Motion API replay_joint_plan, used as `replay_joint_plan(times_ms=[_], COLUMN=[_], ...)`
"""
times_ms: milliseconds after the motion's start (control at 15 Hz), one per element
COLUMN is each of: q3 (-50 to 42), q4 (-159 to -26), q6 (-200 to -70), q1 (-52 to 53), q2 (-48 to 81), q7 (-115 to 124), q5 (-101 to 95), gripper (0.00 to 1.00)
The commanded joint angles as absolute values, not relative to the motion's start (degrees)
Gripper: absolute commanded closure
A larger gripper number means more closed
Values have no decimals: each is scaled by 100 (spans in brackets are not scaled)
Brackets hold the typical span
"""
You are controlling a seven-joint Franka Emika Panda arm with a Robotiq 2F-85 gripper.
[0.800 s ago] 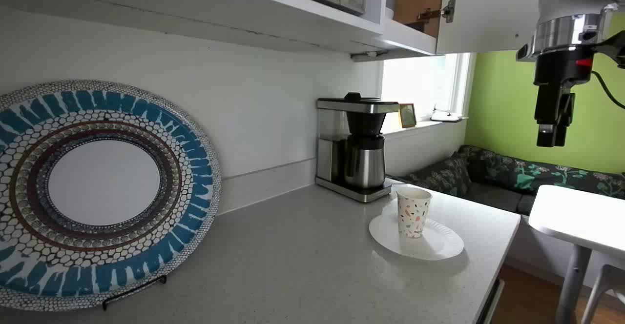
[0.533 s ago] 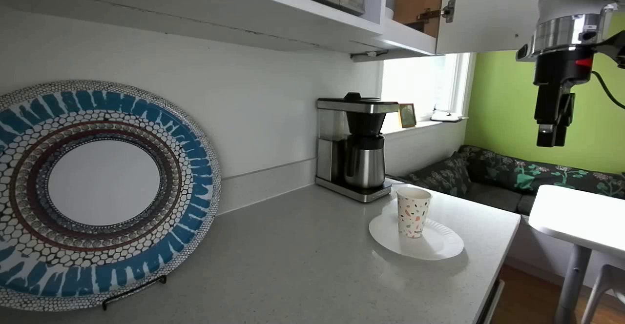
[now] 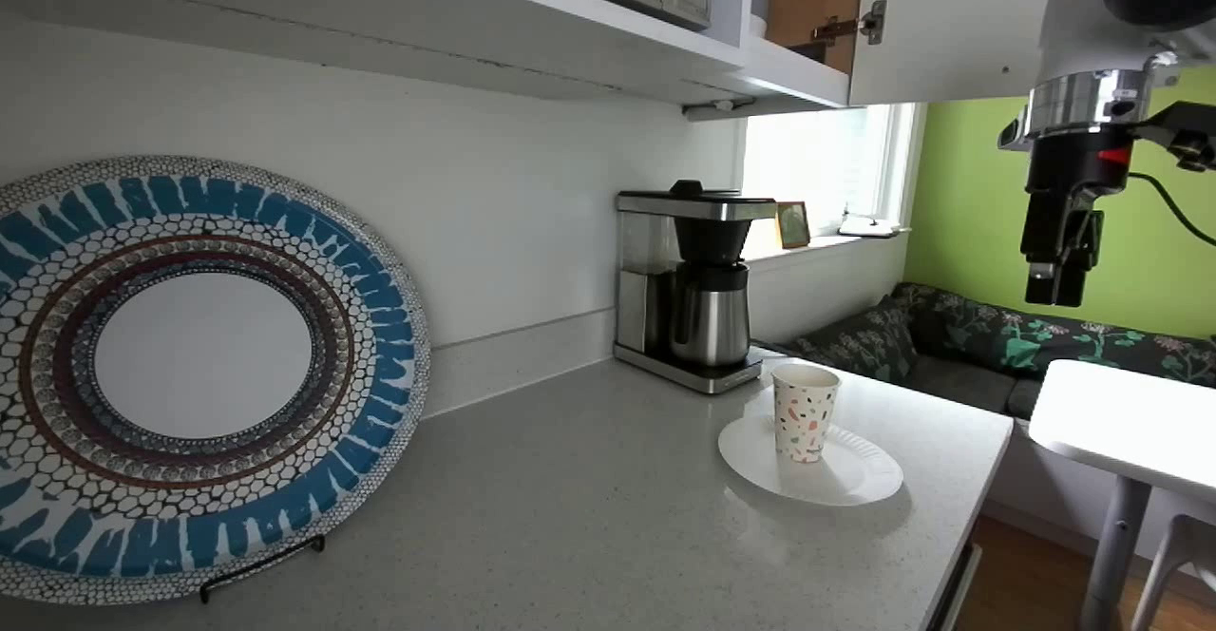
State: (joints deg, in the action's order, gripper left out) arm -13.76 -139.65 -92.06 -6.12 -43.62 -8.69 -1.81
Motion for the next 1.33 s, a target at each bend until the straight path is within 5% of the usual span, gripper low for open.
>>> replay_joint_plan(times_ms=[0,533,1267], q3=[-2054,-3088,-3442], q4=[-14291,-14549,-14207], q6=[-10045,-11219,-10805], q1=[-669,-632,-741], q2=[-3866,-2765,-1075], q7=[-1611,-3289,-5536], q5=[74,1633,3838], gripper=[0,0,0])
